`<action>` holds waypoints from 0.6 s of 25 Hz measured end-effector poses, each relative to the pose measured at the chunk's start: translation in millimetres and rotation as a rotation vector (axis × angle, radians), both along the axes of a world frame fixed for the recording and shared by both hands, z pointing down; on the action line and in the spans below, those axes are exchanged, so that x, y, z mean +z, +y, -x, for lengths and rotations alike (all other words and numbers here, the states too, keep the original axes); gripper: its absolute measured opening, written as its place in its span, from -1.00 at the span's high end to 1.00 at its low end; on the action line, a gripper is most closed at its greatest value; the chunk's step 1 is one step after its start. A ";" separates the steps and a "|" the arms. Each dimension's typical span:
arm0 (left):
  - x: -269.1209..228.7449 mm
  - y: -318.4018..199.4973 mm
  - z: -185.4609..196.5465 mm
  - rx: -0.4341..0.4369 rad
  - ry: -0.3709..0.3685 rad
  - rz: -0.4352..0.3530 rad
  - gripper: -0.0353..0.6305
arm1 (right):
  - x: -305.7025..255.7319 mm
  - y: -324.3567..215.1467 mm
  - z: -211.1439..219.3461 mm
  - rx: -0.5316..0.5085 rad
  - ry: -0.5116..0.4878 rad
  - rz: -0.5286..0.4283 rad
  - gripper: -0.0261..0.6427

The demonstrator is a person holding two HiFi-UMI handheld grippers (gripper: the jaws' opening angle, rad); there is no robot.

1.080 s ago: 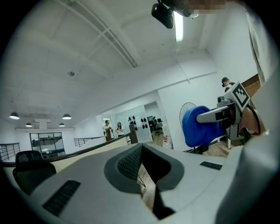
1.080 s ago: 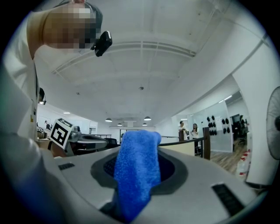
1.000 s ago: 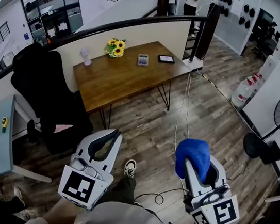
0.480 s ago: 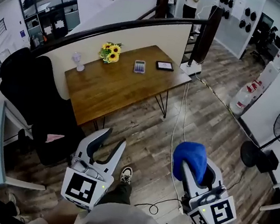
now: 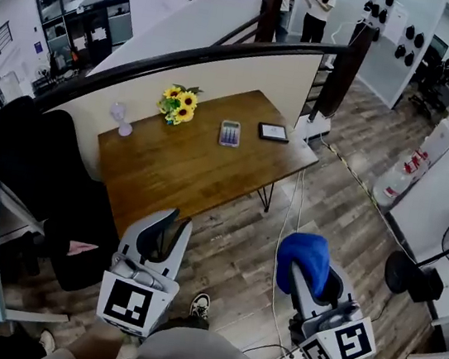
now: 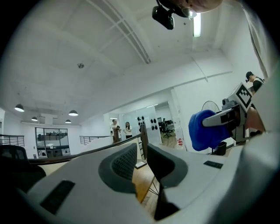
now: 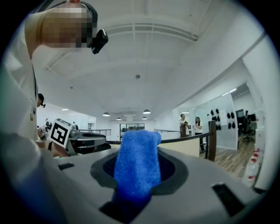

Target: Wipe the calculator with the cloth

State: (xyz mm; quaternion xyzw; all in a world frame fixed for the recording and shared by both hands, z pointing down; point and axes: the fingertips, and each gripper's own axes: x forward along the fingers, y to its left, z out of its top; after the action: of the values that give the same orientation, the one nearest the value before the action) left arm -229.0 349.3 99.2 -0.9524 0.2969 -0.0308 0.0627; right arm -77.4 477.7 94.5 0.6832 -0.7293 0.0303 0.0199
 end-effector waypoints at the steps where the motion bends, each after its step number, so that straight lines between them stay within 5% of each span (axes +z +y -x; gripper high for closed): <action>1: -0.3 -15.2 -2.8 -0.005 0.000 -0.003 0.68 | -0.3 -16.1 -3.6 -0.003 -0.001 0.000 0.49; 15: 7.1 -134.5 -23.2 -0.050 -0.018 -0.016 0.81 | 2.7 -147.1 -31.6 -0.043 -0.008 -0.002 0.49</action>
State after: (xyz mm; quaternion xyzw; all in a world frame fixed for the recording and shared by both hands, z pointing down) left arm -205.8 214.9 106.3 -0.9438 0.3203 -0.0387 0.0721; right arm -45.8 330.6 97.2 0.6671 -0.7441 0.0321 0.0170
